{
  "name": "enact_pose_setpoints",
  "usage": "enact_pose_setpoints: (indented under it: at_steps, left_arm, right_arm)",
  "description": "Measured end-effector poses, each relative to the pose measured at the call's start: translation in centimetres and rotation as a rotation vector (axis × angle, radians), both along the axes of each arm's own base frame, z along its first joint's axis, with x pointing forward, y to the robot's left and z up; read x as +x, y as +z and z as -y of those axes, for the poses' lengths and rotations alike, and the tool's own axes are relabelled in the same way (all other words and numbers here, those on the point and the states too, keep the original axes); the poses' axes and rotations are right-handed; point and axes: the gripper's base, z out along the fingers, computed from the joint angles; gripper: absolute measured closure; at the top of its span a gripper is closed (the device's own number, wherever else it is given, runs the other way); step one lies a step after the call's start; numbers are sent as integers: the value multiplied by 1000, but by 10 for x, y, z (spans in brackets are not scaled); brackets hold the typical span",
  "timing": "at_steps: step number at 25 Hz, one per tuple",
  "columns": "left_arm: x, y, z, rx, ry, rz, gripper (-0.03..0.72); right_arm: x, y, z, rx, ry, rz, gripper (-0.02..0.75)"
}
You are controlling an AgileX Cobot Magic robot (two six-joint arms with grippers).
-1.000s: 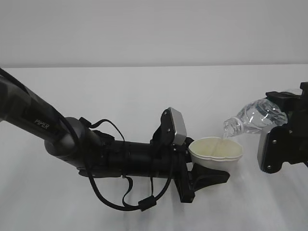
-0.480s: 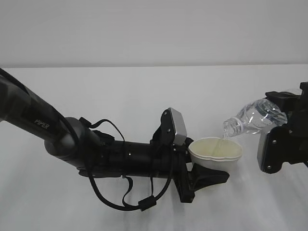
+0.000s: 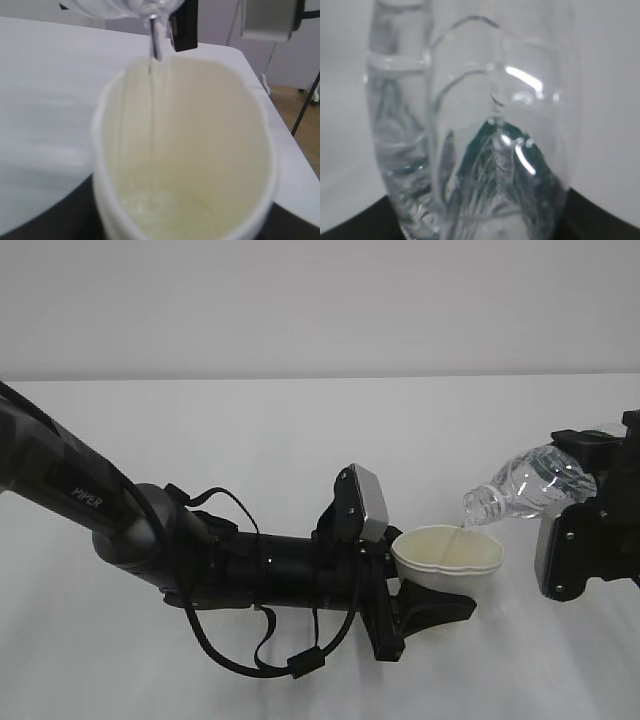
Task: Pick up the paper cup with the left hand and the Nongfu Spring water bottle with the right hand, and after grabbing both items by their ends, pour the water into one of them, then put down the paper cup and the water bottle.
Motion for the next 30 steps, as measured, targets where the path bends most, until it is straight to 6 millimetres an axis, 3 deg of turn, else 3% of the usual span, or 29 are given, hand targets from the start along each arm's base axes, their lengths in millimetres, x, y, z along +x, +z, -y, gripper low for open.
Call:
enact_pose_setpoints:
  at_steps: [30]
  left_arm:
    - [0, -1, 0, 9, 3, 0, 295]
  right_arm:
    - [0, 0, 0, -22, 9, 4, 354]
